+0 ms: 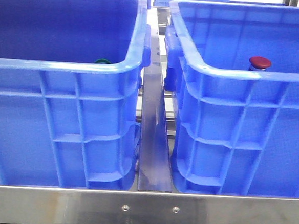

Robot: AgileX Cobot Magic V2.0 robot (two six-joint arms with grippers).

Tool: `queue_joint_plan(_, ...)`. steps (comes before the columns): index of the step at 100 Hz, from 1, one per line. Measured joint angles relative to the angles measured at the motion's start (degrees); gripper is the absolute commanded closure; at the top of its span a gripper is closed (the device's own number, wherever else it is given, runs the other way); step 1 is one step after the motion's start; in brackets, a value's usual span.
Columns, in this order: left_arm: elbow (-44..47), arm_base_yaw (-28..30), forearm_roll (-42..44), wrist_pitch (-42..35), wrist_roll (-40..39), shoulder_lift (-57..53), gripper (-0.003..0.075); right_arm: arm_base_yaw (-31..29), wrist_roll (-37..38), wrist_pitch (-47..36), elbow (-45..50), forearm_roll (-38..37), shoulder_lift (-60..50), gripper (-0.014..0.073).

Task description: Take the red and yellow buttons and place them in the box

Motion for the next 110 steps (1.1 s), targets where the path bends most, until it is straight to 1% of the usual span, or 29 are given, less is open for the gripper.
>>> queue_joint_plan(5,0.0,0.0,0.0,0.0,0.0,0.0,0.0741,0.1,6.6,0.3,0.0,-5.8,-1.4,0.0663)
queue_joint_plan(13,0.0,0.0,0.0,0.0,0.0,0.0,0.0741,0.7,14.2,0.8,0.1,-14.2,-3.3,0.0663)
queue_joint_plan(19,0.0,0.0,0.0,0.0,0.0,0.0,0.0741,1.6,19.5,0.8,0.6,-19.1,-4.7,0.0663)
queue_joint_plan(34,0.0,0.0,0.0,0.0,0.0,0.0,0.0741,5.0,30.0,-2.0,4.5,-30.9,-7.9,0.0663)
queue_joint_plan(44,0.0,0.0,0.0,0.0,0.0,0.0,0.0741,7.0,35.1,-5.3,8.1,-36.0,-10.2,0.0663)
queue_joint_plan(55,0.0,0.0,0.0,0.0,0.0,0.0,0.0741,7.5,37.4,-7.7,12.2,-37.8,-13.2,0.0663)
queue_joint_plan(89,0.0,0.0,0.0,0.0,0.0,0.0,0.0741,7.5,38.5,-9.9,23.0,-38.2,-25.6,0.0663)
queue_joint_plan(110,0.0,0.0,0.0,0.0,0.0,0.0,0.0741,7.5,39.2,-14.4,28.9,-38.2,-26.5,0.0663)
